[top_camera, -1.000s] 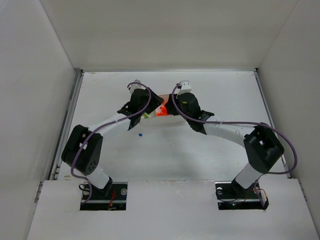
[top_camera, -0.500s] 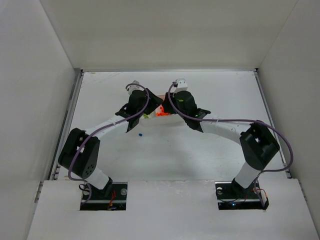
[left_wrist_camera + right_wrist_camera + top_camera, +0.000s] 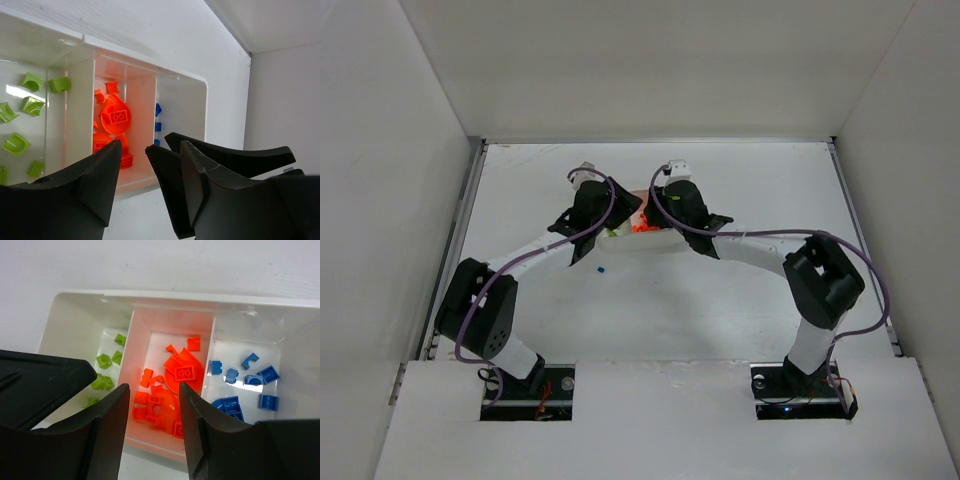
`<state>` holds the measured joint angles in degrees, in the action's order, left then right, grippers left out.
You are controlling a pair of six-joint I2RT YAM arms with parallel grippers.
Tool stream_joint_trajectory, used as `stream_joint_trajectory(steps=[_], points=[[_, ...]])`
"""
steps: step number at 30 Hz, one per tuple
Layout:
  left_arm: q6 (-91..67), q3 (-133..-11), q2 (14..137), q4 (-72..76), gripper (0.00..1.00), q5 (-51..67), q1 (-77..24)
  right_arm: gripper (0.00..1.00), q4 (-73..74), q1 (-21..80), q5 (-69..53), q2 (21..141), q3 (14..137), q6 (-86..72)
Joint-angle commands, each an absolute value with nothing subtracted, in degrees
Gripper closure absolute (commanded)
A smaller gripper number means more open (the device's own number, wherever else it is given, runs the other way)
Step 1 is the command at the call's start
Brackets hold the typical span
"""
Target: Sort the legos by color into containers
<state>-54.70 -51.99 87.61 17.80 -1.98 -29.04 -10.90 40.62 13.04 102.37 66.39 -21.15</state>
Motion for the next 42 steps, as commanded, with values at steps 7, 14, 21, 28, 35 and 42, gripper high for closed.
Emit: stream_joint_trajectory(steps=[7, 14, 21, 28, 35, 42], points=[[-53.53, -51.6, 85.88, 19.33, 0.53, -2.54, -28.17, 0.5, -11.51, 39.68, 12.92, 99.15, 68.38, -20.66], [-48.52, -47.56, 79.82, 19.33, 0.53, -7.02, -28.52, 0.55, -12.65, 44.77, 14.85, 88.52, 62.24, -20.12], [-45.09, -37.02, 67.96, 18.9, 0.54, -15.46, -27.29, 0.72, -13.89, 53.55, 13.8, 88.32, 53.62, -22.94], [-44.91, -27.87, 55.03, 13.63, 0.54, -21.0, -22.9, 0.59, -15.64, 60.24, 13.27, 101.58, 58.26, -21.8], [-48.51, -21.36, 44.83, 5.2, 0.53, -20.75, -15.34, 0.54, -15.73, 60.6, 14.15, 112.93, 66.52, -20.48], [-50.19, -18.99, 42.89, 4.57, 0.53, -17.14, -11.38, 0.55, -15.56, 60.34, 16.08, 118.56, 71.1, -19.16]])
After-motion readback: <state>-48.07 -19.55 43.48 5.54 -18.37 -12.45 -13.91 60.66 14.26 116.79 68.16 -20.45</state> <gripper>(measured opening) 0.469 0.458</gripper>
